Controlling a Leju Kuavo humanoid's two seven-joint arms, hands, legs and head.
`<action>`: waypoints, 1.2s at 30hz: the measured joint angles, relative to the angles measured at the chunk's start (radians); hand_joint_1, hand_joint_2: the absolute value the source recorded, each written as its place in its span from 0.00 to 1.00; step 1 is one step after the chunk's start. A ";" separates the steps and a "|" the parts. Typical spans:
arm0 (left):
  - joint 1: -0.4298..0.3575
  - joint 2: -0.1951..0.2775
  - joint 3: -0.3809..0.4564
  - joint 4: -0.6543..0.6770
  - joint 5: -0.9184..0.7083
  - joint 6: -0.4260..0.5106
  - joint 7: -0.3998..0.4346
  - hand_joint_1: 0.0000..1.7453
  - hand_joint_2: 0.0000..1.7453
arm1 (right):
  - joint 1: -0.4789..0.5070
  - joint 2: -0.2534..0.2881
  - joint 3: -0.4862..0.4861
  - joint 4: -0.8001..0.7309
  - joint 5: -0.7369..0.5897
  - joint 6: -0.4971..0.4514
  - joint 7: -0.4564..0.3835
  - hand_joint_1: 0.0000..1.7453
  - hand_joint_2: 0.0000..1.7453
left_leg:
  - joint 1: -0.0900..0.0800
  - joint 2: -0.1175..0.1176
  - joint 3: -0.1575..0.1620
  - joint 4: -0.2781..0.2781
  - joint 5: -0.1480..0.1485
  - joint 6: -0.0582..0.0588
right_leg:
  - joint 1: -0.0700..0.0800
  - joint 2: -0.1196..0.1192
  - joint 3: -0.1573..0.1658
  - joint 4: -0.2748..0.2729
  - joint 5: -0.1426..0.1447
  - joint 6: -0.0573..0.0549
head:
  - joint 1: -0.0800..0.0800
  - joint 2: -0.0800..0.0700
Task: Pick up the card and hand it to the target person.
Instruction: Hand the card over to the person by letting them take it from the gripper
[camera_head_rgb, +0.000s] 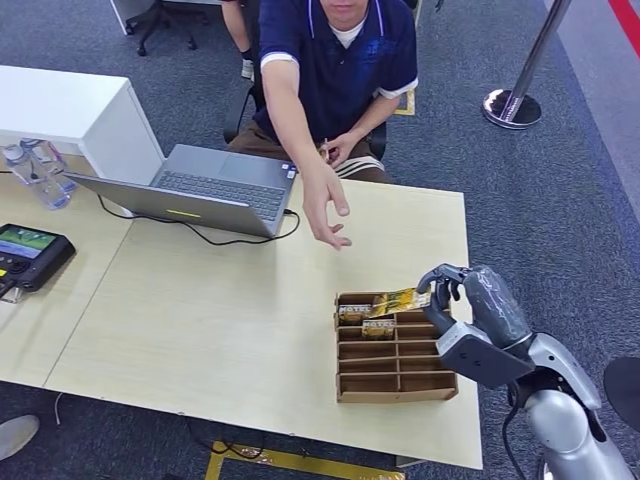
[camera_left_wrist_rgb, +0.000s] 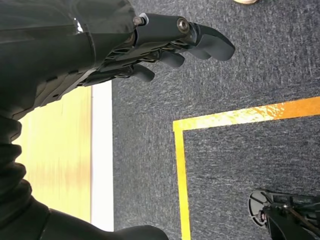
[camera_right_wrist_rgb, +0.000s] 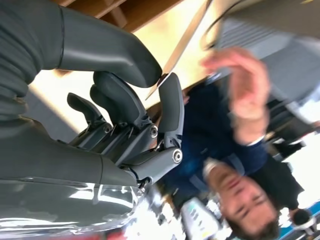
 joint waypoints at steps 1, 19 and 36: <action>-0.001 0.000 -0.001 0.000 -0.004 -0.001 0.001 0.00 1.00 | -0.012 0.013 -0.003 0.020 -0.052 0.025 -0.019 0.91 1.00 | 0.000 0.000 0.000 0.000 0.000 0.000 | 0.000 0.000 0.000 0.000 0.000 0.000 | 0.000 0.000; -0.008 -0.001 -0.008 0.000 -0.011 -0.001 0.023 0.00 1.00 | -0.327 0.380 0.106 0.653 -0.307 0.011 -0.128 0.91 1.00 | 0.000 0.001 0.000 0.000 0.001 -0.001 | 0.000 0.001 -0.001 0.002 0.000 -0.001 | 0.000 0.000; -0.006 -0.001 -0.019 0.000 -0.034 0.000 0.018 0.00 1.00 | -0.353 0.424 0.128 0.746 -0.306 -0.007 -0.128 0.00 1.00 | 0.000 0.001 0.000 0.000 0.001 -0.001 | 0.000 0.001 0.000 0.002 0.000 -0.001 | 0.000 0.000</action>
